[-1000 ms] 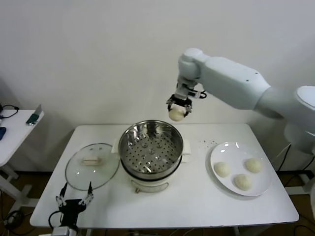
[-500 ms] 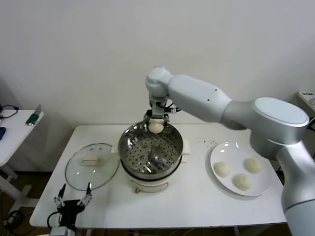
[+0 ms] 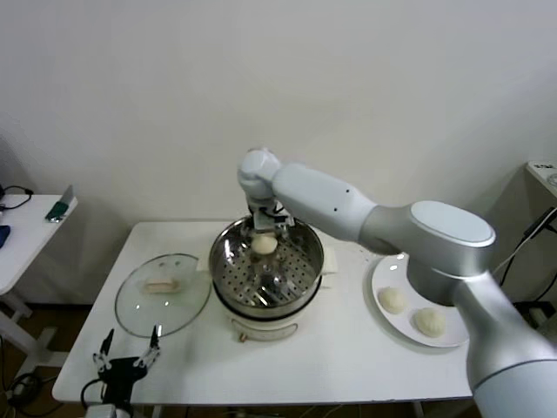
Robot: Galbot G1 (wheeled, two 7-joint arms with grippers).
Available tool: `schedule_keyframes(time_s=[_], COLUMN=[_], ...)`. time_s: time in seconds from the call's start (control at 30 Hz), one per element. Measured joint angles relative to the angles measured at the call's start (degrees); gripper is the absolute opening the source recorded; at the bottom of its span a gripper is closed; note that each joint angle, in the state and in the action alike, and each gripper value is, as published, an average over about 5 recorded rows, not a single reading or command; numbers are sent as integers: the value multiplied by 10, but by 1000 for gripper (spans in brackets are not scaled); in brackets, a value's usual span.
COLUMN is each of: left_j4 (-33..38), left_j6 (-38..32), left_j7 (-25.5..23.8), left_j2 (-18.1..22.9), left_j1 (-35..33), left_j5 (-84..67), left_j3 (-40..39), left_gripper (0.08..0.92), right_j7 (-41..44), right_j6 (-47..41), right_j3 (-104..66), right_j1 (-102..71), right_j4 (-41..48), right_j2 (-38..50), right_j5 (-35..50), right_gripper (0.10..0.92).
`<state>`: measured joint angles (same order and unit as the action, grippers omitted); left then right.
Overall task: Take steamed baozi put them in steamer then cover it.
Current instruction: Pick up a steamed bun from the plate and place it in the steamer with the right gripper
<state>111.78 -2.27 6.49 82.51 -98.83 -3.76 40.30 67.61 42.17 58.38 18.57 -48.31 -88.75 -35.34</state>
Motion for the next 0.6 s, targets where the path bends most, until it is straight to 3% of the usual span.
schedule_keyframes(time_s=[0.27,0.6], left_j4=[-2,0], left_j6=[-3,-5], left_j7=[2,3], left_j2=[0,0], left_j1=[-5,-10], left_j5=[-4,-1], left_j3=[2,3], left_gripper=[823,823], right_j7=[-1,16], right_j6=[-10,-35], right_j3=[-9,-12], right_j1=[-9,22], right_j4=[3,-36], right_j2=[-1,27], right_j5=[-21,22], right_gripper=[817,823])
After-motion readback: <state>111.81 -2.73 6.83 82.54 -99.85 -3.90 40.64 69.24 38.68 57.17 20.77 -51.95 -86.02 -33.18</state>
